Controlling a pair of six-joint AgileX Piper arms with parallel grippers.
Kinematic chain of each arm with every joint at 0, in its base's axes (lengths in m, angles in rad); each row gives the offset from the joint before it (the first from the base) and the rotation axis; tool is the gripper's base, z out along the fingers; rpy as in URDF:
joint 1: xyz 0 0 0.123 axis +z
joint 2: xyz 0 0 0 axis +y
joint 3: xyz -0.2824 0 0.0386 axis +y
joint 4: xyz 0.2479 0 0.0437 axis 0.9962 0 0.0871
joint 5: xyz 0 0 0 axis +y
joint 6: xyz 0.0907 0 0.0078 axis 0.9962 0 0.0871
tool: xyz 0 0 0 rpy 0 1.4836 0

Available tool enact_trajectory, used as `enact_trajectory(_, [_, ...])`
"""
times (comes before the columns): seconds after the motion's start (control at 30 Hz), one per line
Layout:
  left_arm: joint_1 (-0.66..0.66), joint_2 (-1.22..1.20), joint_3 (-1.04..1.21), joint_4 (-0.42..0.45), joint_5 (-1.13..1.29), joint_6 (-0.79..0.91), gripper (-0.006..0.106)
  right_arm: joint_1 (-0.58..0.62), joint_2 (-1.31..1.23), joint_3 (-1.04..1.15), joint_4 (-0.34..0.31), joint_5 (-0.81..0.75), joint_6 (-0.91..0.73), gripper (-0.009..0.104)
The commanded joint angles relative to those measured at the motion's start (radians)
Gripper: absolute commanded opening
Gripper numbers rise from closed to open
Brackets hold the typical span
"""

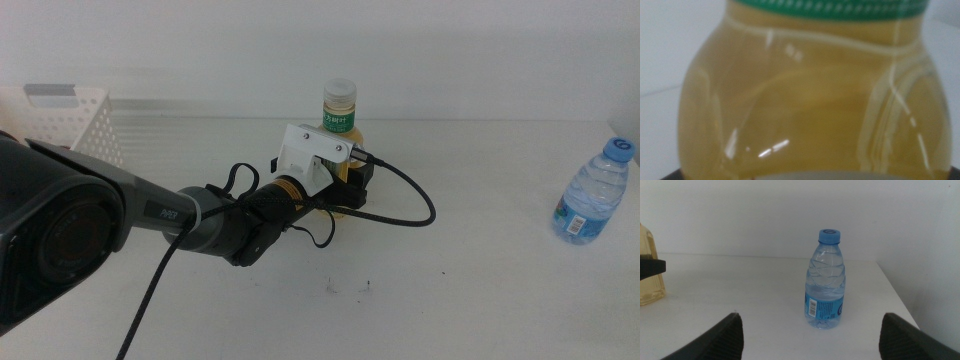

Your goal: Use arms to grab the bottles and put them into the dustbin to the left of the table.

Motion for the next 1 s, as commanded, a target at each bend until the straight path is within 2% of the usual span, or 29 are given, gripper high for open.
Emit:
enact_trajectory(0.0, [-0.001,0.0,-0.007,-0.005,-0.044,0.01,0.092,-0.006,-0.004,0.004,-0.008,-0.012,-0.002,0.079])
enact_trajectory(0.3, [-0.001,0.0,-0.007,-0.017,-0.083,0.008,0.08,-0.006,-0.004,0.004,-0.008,-0.012,-0.002,0.079])
enact_trajectory(0.4, [-0.001,0.0,-0.007,-0.017,-0.11,0.01,0.067,-0.006,-0.004,0.004,-0.008,-0.012,-0.002,0.079])
enact_trajectory(0.6, [-0.001,-0.007,0.0,0.005,-0.11,0.002,0.028,-0.006,-0.004,0.004,-0.008,-0.012,-0.002,0.079])
enact_trajectory(0.7, [-0.001,-0.06,0.027,0.032,-0.066,-0.02,0.015,-0.006,-0.004,0.004,-0.008,-0.012,-0.002,0.079])
enact_trajectory(0.77, [-0.001,-0.119,0.043,0.048,0.012,-0.02,0.011,-0.006,-0.004,0.004,-0.008,-0.012,-0.002,0.079])
enact_trajectory(0.9, [-0.001,-0.235,0.043,0.071,0.199,-0.06,0.011,-0.006,-0.004,0.004,-0.008,-0.012,-0.002,0.079])
enact_trajectory(0.97, [-0.001,-0.295,0.043,0.132,0.239,-0.13,0.011,-0.006,-0.004,0.004,-0.008,-0.012,-0.002,0.079])
